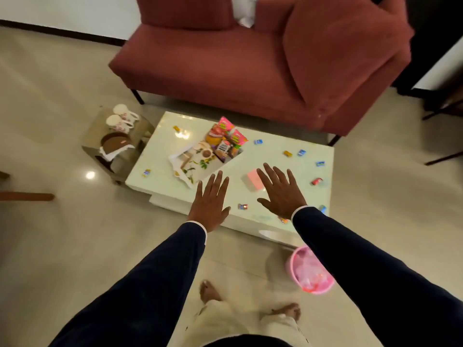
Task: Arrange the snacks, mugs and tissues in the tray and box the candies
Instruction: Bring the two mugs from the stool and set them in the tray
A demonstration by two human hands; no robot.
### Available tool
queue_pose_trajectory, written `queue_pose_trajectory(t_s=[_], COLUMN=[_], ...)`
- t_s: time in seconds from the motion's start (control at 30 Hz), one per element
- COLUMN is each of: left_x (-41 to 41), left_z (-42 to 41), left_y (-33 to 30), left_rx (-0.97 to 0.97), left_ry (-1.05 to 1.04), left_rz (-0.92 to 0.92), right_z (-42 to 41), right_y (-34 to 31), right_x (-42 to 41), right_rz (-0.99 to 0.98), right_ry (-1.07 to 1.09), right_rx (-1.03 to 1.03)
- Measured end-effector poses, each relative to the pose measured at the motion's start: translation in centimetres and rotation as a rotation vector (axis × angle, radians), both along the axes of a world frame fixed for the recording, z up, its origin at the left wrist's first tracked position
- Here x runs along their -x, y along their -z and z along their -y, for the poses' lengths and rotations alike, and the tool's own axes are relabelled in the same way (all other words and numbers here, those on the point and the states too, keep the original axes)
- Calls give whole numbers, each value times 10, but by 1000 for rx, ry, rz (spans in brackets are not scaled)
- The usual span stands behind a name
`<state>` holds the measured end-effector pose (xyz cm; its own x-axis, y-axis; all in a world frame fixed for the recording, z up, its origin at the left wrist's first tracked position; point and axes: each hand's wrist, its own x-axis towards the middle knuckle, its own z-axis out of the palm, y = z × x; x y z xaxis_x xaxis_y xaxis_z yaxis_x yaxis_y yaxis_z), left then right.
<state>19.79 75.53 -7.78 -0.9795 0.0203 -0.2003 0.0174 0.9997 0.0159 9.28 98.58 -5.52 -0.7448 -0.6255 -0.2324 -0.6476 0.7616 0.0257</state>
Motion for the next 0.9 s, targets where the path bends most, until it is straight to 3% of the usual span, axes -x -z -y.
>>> queue_pose_trajectory(t_s=[0.3, 0.6, 0.9], left_x=[-23, -26, 34], left_z=[210, 344, 466], left_y=[-44, -45, -39], left_rx=[3, -18, -41], left_ry=[-204, -400, -496], left_rz=[-81, -45, 33], right_z=[217, 381, 527], right_y=[-42, -44, -27], right_x=[22, 58, 129], right_rz=[-74, -48, 91], right_ry=[-130, -239, -271], right_rx=[61, 98, 134])
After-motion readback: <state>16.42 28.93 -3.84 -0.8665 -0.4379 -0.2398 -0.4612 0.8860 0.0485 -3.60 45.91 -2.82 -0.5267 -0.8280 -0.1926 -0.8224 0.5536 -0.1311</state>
